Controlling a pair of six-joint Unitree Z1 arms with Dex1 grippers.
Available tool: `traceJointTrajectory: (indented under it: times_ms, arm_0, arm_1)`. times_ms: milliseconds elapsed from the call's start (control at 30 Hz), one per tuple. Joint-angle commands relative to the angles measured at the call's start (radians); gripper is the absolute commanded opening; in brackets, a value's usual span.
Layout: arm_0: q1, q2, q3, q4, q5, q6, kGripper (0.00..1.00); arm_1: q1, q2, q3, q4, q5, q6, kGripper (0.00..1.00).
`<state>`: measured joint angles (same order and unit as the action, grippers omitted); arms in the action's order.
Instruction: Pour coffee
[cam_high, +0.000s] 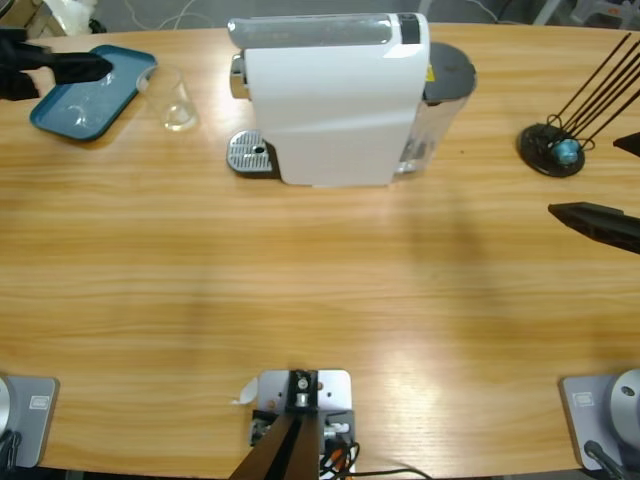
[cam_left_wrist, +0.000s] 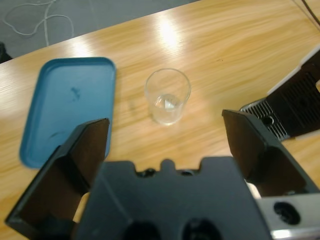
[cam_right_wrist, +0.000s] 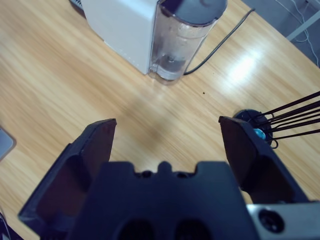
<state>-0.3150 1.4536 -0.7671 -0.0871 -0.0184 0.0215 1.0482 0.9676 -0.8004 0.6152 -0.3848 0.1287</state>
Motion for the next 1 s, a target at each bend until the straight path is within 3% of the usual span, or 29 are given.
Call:
traceJointTrajectory:
  times_ms: [33, 367, 1000]
  arm_0:
    - [-0.015, 0.212, 0.005, -0.17, -0.066, -0.003, 0.977]
    - [-0.017, 0.31, 0.006, -0.249, -0.055, 0.014, 0.977]
    - [-0.019, 0.363, 0.005, -0.328, 0.029, 0.032, 0.977]
  arm_1:
    - [-0.022, 0.006, 0.072, -0.122, 0.034, -0.018, 0.908]
    - [-0.179, 0.085, 0.151, -0.305, 0.134, -0.106, 0.907]
    - [-0.186, 0.093, 0.162, -0.321, 0.134, -0.106, 0.904]
